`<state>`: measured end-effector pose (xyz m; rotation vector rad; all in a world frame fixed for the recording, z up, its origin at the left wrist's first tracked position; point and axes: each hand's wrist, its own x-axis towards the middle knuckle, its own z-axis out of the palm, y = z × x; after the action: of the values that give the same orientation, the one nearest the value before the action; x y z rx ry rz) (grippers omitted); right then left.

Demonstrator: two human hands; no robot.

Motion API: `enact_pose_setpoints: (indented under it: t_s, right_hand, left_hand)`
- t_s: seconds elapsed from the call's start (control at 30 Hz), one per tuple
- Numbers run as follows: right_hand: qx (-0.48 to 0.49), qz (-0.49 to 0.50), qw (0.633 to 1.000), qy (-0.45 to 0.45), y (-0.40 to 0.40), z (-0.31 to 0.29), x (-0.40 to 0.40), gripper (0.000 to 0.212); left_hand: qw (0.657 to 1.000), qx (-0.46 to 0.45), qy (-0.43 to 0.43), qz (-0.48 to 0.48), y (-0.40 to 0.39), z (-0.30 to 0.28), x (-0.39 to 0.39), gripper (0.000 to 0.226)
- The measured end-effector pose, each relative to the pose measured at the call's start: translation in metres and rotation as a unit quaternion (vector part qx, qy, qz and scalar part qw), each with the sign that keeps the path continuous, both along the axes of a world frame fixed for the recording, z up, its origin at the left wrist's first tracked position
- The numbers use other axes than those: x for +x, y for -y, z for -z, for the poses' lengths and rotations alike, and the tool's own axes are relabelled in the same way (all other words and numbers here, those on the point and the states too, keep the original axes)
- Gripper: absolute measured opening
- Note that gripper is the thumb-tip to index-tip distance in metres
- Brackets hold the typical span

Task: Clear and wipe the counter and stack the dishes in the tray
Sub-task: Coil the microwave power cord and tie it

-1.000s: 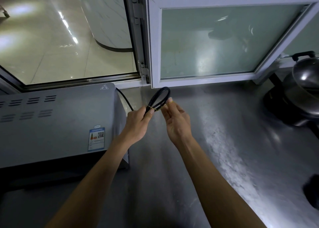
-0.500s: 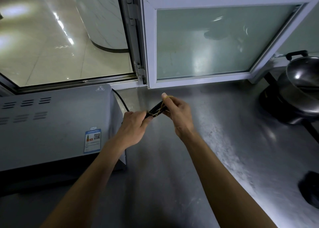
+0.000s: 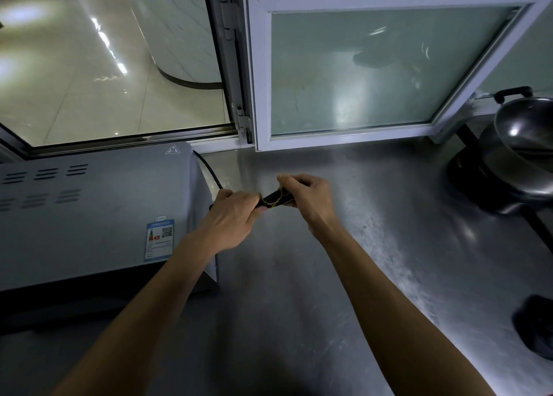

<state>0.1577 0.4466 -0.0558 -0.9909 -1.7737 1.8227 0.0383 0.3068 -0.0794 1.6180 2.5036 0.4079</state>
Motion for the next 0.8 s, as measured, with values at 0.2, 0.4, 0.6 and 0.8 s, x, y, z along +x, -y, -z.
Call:
enact_pose_setpoints:
  t_s: [0.2,0.4,0.6,0.8]
  right_hand:
    - [0.018,-0.008,1.000,0.006,0.0018,0.0019,0.0013,0.027]
    - [-0.034,-0.042,0.997,-0.061,0.0054,-0.0045,-0.0012,0.028]
    - [-0.018,-0.041,0.997,-0.063,0.0034,-0.0018,0.0011,0.031]
    - [-0.018,-0.039,0.997,-0.066,0.0035,0.0013,0.0010,0.033]
  left_hand:
    - [1.000,-0.006,0.023,-0.005,0.0008,0.0019,0.0014,0.019]
    - [0.988,0.033,0.141,-0.057,0.0025,0.0016,-0.0017,0.020]
    - [0.986,0.026,0.154,-0.059,0.0026,-0.0009,0.0037,0.022]
    - [0.991,0.038,0.100,-0.075,-0.0014,-0.0005,0.0057,0.038]
